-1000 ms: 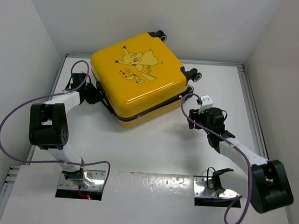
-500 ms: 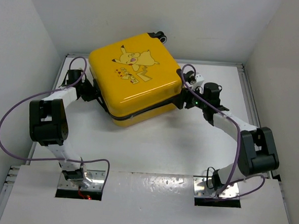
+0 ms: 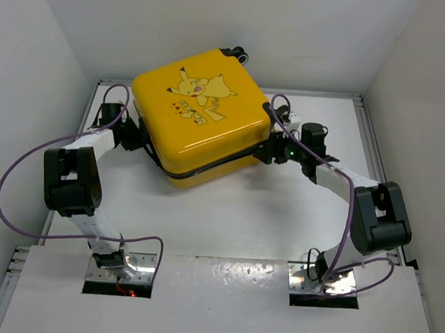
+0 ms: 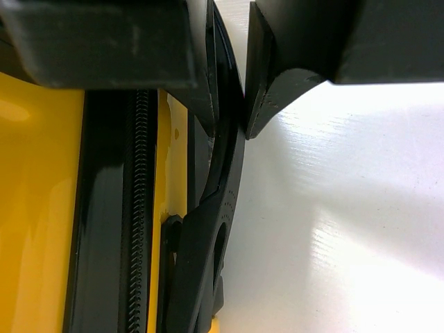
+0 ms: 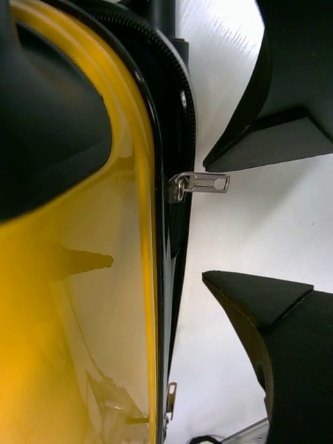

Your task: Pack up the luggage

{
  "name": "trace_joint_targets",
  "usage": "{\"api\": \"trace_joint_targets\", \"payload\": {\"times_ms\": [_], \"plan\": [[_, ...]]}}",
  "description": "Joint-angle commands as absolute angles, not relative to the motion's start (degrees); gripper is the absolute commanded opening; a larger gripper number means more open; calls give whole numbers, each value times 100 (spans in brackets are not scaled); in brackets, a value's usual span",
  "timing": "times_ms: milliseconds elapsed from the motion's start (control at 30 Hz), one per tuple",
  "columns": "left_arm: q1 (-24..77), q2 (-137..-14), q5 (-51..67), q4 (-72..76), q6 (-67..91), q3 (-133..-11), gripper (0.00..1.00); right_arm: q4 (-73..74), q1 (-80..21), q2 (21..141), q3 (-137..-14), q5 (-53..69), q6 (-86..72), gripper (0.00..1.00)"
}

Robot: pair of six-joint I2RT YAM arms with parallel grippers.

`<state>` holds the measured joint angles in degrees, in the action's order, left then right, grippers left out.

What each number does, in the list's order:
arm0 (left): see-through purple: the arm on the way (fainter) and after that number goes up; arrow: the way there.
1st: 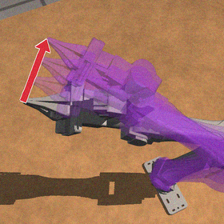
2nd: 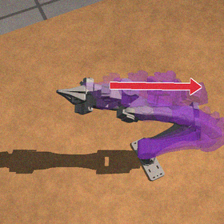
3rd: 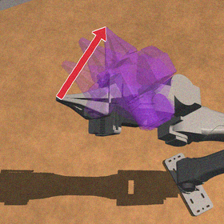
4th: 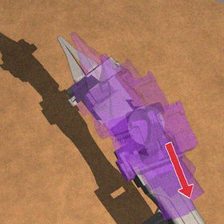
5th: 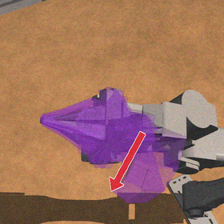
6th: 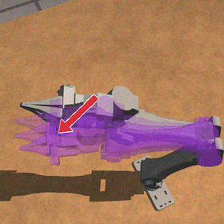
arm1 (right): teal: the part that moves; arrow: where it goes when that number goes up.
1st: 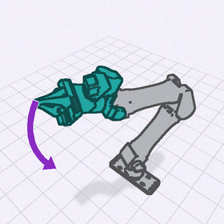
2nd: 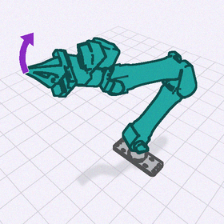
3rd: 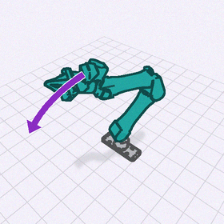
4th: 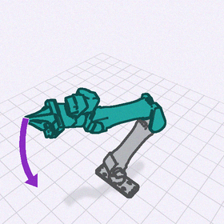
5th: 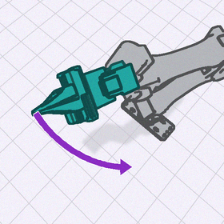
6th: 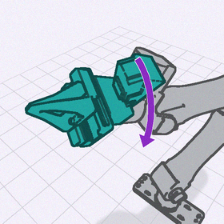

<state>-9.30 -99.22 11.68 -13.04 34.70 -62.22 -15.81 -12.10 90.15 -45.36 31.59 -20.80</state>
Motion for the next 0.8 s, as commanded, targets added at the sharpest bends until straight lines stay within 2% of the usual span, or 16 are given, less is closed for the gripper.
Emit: {"api": "trace_joint_targets", "payload": {"times_ms": [0, 533, 700, 767], "plan": [[-1125, -10389, -159, -2470, 2997, -5958, 0, -1740, -1064, 9097, -4605, 3366, -2136, 59], [-1020, -10556, -105, -2470, 2997, -6117, 0, -1925, -896, 9747, -5185, 4210, -2109, 54], [-967, -10608, -105, -2470, 2997, -6117, 0, -2013, -949, 9861, -5282, 4123, -2136, 42], [-967, -10608, -158, -2470, 2997, -6117, 0, -2039, -958, 9922, -5309, 4070, -2136, 32]]}}
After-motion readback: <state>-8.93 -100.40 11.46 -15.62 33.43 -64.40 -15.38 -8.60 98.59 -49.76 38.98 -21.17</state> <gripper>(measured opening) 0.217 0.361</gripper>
